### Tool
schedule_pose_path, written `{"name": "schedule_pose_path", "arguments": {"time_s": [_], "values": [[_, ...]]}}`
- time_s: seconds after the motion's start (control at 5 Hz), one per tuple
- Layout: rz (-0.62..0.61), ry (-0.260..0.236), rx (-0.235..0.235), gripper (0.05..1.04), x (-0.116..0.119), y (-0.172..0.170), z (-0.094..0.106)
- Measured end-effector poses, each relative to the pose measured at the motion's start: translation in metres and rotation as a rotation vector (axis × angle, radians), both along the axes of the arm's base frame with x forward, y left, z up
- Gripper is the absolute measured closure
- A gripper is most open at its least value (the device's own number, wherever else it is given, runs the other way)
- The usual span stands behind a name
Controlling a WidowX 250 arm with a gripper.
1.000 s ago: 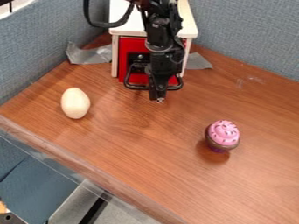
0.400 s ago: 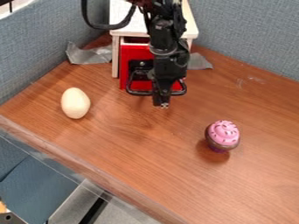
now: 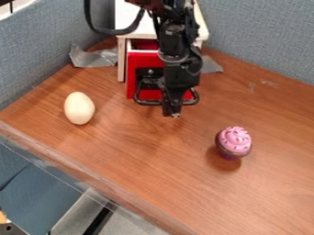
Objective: Open the drawer
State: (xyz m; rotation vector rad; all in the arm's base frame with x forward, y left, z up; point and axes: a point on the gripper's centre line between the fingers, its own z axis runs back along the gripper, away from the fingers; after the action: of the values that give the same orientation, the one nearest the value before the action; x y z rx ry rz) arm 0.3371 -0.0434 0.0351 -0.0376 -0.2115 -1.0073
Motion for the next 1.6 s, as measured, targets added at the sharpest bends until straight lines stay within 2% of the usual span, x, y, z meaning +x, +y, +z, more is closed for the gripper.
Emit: {"name": "schedule_pose_path", "arguments": {"time_s": [0.8, 1.0, 1.6], "values": [[-0.023, 0.019, -0.02, 0.94, -0.021, -0.015, 0.004], [-0.036, 0.009, -0.027, 0.94, -0.028, -0.017, 0.005], [-0.091, 0.007, 0.002, 0.94, -0.044, -0.012, -0.001]]}}
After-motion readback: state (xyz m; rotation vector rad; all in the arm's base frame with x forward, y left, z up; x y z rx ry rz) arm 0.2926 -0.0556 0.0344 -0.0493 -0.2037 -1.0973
